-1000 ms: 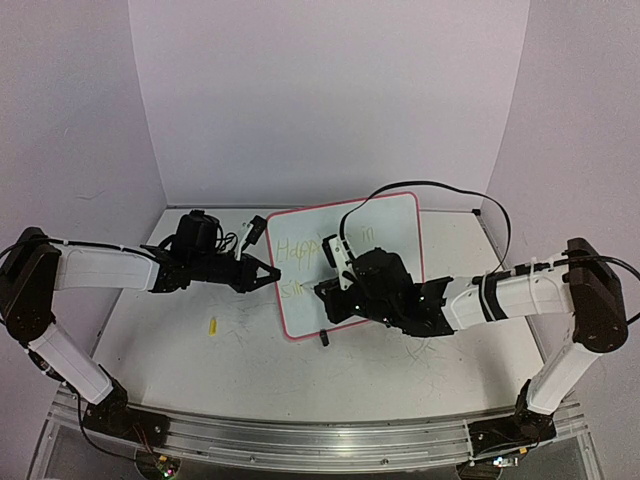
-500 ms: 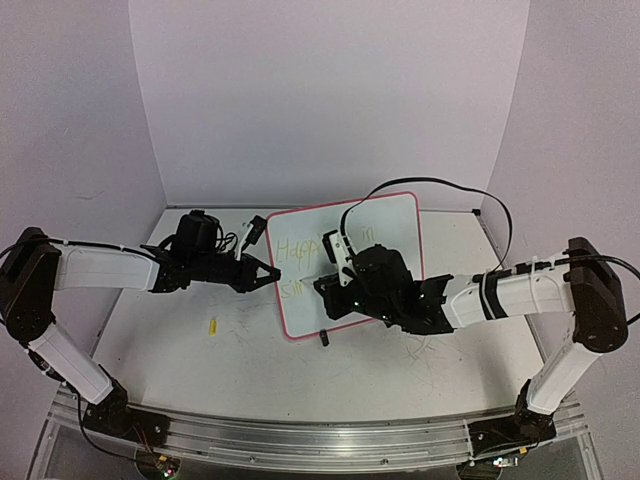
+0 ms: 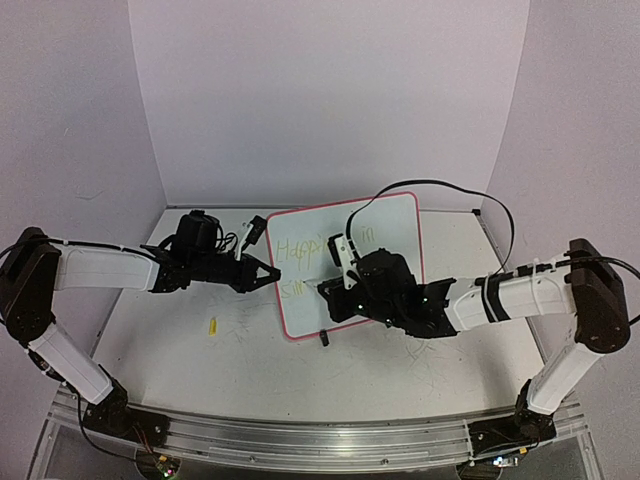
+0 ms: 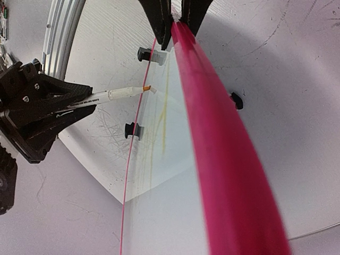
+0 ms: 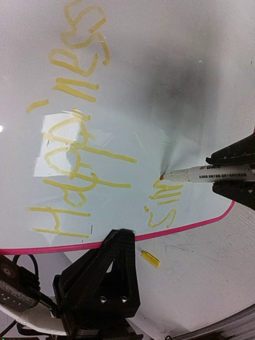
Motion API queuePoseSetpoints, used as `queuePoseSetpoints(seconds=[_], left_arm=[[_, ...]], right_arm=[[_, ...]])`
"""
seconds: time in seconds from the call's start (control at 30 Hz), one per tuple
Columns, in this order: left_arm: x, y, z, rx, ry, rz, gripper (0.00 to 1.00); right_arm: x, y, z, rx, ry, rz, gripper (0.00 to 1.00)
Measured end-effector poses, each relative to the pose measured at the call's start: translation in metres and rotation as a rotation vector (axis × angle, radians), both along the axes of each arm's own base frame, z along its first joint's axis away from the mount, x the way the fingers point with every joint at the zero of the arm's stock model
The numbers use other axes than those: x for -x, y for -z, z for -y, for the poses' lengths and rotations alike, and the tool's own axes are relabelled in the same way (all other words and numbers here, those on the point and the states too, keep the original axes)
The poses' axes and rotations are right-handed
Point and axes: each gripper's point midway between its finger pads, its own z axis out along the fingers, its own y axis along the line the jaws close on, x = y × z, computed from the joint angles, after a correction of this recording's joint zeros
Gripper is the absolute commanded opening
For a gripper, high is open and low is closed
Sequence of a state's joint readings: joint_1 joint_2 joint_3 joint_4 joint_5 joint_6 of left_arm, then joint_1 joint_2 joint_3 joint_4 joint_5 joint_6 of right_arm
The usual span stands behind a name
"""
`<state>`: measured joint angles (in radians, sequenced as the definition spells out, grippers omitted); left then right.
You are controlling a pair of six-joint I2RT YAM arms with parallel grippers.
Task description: Write a sentence on the whiteboard
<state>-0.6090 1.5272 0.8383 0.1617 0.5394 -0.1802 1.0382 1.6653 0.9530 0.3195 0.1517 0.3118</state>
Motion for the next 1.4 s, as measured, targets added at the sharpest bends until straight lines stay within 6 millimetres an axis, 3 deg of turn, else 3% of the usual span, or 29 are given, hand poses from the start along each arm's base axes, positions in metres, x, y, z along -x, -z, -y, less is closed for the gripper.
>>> queuePoseSetpoints(seconds=[0.43,0.7,0.8,1.03,1.23,1.4], left_arm=[[0.000,0.000,0.000,-0.001,-0.001,0.000,0.00],[0.000,0.000,0.000,0.000,0.000,0.001,0.00],[0.000,0.000,0.000,0.001,0.002,0.001,0.00],[0.000,-0.003,0.002,0.002,0.007,0.004,0.00],[0.001,-0.003,0.002,0.001,0.010,0.009,0.00],[0.001,-0.003,0.002,0.001,0.010,0.009,0.00]], right_arm=[[0.010,0.021,0.005,0.005,-0.017,-0.058,0.00],[0.010,0.018,0.005,0.008,-0.020,-0.054,0.00],[0.009,0.008,0.007,0.000,-0.021,-0.040,0.00],[0.013,-0.050,0.035,-0.081,0.004,0.091,0.00],[0.012,-0.042,0.046,-0.009,0.010,0.136,0.00],[0.009,-0.047,0.051,0.024,0.023,0.181,0.00]])
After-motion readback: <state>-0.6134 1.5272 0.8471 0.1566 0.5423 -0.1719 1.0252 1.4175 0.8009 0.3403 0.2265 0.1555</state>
